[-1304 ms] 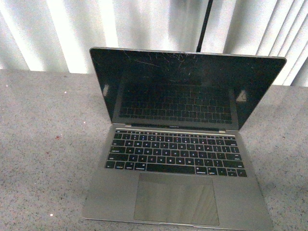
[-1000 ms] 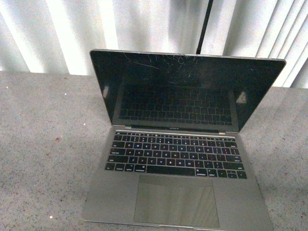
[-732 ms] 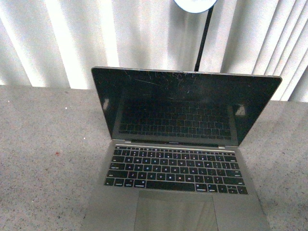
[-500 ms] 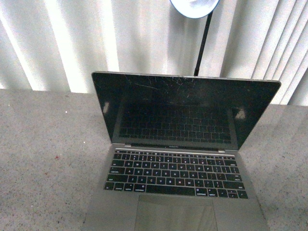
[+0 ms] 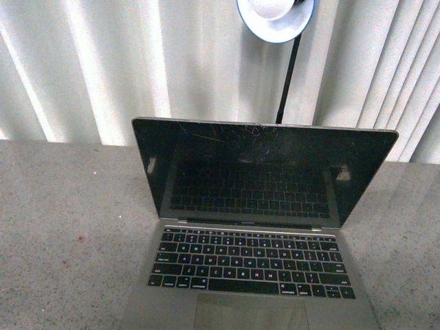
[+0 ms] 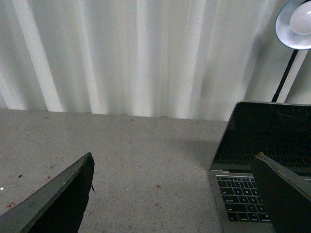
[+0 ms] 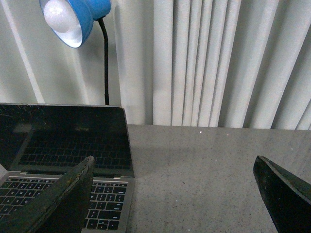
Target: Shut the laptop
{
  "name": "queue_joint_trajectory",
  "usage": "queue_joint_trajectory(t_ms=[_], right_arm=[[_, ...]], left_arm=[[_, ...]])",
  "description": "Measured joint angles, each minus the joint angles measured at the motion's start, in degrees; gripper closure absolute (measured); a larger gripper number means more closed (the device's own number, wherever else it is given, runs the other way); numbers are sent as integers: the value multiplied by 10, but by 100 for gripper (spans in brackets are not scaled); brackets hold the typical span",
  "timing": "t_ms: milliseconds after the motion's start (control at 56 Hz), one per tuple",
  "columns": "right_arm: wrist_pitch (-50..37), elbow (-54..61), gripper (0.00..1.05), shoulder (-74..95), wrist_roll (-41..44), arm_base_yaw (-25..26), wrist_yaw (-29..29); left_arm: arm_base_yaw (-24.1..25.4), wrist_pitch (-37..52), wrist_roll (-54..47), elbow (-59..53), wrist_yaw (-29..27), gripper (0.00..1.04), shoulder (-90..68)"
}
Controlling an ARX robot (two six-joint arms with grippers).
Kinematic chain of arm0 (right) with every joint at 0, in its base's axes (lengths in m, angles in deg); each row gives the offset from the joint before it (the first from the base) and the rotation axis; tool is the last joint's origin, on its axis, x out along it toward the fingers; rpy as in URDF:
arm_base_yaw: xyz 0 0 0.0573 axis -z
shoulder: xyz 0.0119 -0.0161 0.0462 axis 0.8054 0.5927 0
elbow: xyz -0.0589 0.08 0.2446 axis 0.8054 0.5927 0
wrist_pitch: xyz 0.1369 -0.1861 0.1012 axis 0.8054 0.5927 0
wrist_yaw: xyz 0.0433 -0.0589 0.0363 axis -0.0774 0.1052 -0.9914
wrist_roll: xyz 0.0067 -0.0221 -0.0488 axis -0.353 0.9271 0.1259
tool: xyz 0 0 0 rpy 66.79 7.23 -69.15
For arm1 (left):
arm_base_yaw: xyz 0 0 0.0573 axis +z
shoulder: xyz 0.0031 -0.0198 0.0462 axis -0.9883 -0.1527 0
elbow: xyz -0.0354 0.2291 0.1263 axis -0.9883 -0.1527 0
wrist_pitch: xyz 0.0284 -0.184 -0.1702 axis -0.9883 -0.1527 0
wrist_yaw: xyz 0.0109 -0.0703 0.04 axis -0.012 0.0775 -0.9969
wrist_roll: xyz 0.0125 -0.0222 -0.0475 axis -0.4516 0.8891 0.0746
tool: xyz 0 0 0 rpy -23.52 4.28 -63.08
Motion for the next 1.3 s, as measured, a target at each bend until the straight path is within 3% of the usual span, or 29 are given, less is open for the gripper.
queue_joint_trajectory(t_ms=[196,268,321,429,589,696,768,875,1018,1304], right_arm=[[0,0,7,0,0,0,0],[113,-50,7,73,-56,-2,35],[132,-78,7,146,-70,3,32],[50,-107,7,260,-48,16,-7],[-140,-165,7,443,78,26,-51],[-230,-217,7,580,122,24,-89],[-232,-264,7,656,98,17,-112],[-242,-318,8,721,81,-8,-102],[-241,-384,35,773,109,-43,-101],[-219,-470,84,872,239,-48,-131]], left_arm=[[-2,-2,2,1,-8,7,-2],[-42,-31,75,15,-140,7,-56],[-53,5,113,18,-183,7,-109],[-73,116,127,40,-133,7,-211],[-115,312,53,135,-52,7,-444],[-139,388,9,216,-19,7,-600],[-152,418,-10,271,3,7,-684],[-158,428,-38,340,10,7,-769],[-158,407,-79,451,0,9,-889],[-175,371,-169,540,22,59,-970]])
